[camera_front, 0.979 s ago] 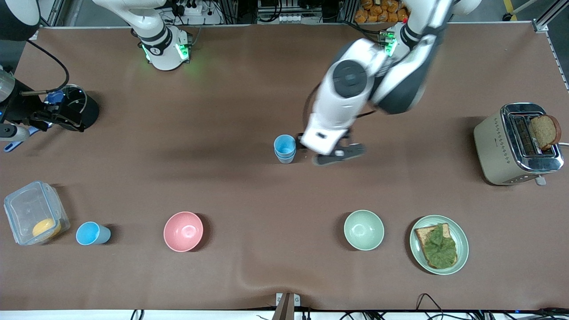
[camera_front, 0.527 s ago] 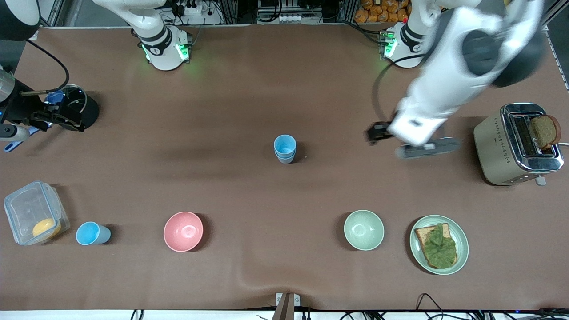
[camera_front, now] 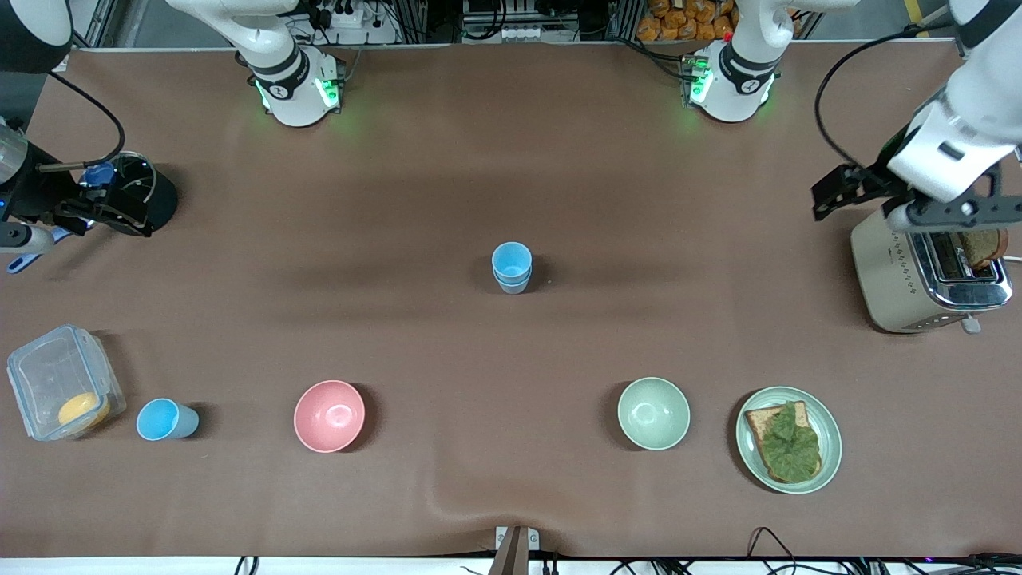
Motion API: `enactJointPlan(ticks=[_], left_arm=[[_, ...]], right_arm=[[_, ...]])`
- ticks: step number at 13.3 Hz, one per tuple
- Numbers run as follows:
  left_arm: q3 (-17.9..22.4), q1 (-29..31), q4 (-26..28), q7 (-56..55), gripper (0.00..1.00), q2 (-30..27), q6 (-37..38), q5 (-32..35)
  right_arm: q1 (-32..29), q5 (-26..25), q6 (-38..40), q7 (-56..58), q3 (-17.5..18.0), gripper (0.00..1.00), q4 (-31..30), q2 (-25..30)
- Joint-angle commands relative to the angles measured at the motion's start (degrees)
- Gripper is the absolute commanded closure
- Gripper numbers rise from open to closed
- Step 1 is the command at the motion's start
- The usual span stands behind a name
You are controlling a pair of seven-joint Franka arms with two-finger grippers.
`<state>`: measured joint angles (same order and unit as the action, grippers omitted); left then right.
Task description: Stack blue cups with both arms
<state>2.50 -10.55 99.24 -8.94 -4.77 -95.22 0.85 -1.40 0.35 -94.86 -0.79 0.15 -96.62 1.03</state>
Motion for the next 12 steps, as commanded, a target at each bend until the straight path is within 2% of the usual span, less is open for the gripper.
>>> enactJointPlan(ticks=[1, 4, 12], left_arm=[[-1.8, 2.0, 4.9, 1.5, 0.00, -5.3, 1.0, 1.4], [-2.6, 2.5, 3.3, 1.6, 0.00, -4.8, 4.2, 1.7], [-2.4, 4.1, 2.5, 1.3, 0.00, -4.8, 4.4, 1.0]], right_arm=[[-0.5, -0.2, 0.5, -0.5, 0.5, 0.00, -0.1, 0.4], [-0.5, -0.2, 0.5, -0.5, 0.5, 0.00, -0.1, 0.4], [-0.6, -0.2, 0.5, -0.5, 0.5, 0.00, -0.1, 0.4]])
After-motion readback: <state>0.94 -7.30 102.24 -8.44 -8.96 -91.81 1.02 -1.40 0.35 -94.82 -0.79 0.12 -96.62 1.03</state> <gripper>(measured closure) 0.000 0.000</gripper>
